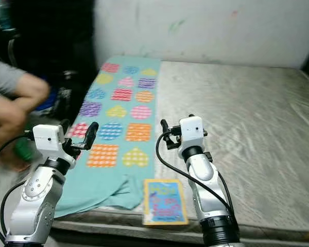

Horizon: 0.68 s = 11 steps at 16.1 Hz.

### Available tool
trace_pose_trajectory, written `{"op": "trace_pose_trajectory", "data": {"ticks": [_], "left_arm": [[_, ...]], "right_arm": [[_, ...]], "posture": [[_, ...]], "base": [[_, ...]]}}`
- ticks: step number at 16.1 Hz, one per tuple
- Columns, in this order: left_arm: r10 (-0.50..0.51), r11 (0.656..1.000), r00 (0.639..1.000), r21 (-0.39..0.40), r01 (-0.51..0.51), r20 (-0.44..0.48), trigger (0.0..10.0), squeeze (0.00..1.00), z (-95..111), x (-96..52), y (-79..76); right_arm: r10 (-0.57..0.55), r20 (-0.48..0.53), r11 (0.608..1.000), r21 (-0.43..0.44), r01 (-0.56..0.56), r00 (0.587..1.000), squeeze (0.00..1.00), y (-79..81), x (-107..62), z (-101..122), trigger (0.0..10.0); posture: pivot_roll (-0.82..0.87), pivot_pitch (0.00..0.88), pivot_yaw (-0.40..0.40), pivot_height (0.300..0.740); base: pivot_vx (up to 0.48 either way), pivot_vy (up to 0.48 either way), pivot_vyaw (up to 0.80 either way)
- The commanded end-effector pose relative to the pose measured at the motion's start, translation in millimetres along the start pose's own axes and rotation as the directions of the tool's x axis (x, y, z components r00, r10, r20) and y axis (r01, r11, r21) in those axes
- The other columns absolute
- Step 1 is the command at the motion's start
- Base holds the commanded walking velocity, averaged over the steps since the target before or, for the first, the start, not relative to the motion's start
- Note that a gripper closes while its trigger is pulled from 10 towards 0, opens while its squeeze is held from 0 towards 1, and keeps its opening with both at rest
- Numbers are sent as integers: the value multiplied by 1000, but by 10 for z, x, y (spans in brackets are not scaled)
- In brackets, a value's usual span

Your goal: Clean up the room

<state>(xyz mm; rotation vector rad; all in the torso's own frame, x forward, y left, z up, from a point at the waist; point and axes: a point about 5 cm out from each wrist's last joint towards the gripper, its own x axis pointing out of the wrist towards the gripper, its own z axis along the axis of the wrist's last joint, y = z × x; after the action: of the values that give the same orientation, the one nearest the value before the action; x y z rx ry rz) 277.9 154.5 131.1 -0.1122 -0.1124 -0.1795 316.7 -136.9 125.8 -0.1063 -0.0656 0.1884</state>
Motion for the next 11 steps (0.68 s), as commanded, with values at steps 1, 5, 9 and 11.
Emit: {"op": "trace_pose_trajectory", "data": {"ticks": [1,5,9,11], "left_arm": [[-2,1000,1000,15,2,4,10000,0,10,11,-8],[21,999,1000,28,-21,16,10000,0,33,71,20],[44,999,998,28,-45,48,10000,0,110,52,58],[70,997,997,31,-71,40,10000,0,48,7,104]], "right_arm": [[-8,29,1000,6,8,1000,0,-35,5,57,10000],[-44,33,999,17,44,998,0,-112,40,59,10000],[-22,24,1000,8,21,999,0,-101,6,24,10000],[-24,22,1000,8,23,999,0,-119,28,9,10000]], "posture": [[-6,0,-14,740],[-9,0,3,740],[12,0,-21,740],[27,0,-30,740]], "base": [[0,0,0],[0,0,0],[0,0,0],[0,-292,0]]}}
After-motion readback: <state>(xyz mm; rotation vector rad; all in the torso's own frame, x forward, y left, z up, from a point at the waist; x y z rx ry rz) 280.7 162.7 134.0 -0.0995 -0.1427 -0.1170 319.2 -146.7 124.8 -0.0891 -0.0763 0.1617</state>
